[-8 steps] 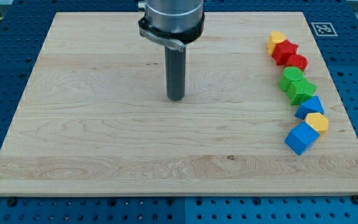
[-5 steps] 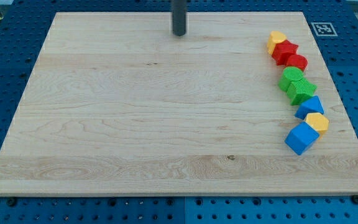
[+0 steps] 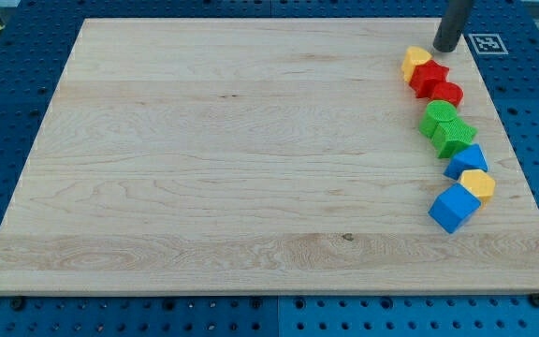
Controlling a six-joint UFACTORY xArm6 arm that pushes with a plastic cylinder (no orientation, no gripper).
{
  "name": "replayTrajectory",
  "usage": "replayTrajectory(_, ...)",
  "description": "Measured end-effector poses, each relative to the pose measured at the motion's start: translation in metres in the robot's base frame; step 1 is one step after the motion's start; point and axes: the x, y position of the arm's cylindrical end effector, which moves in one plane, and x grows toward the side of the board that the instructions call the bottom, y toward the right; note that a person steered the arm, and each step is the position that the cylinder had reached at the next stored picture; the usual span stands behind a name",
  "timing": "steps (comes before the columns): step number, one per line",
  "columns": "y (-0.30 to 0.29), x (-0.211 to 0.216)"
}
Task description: Move the yellow heart to the parallel left of the red circle
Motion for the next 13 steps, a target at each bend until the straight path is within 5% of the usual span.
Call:
replayTrajectory(2, -0.139, 0.021)
replayTrajectory(4, -0.086, -0.013)
replayTrajectory(5, -0.039, -0.008)
replayTrajectory(6, -0.066, 0.035)
replayTrajectory(8, -0.231, 0.086)
replayTrajectory(11, -0.116, 0.084)
replayTrajectory(12, -0.166, 0.116)
replayTrajectory(13, -0.289, 0.13)
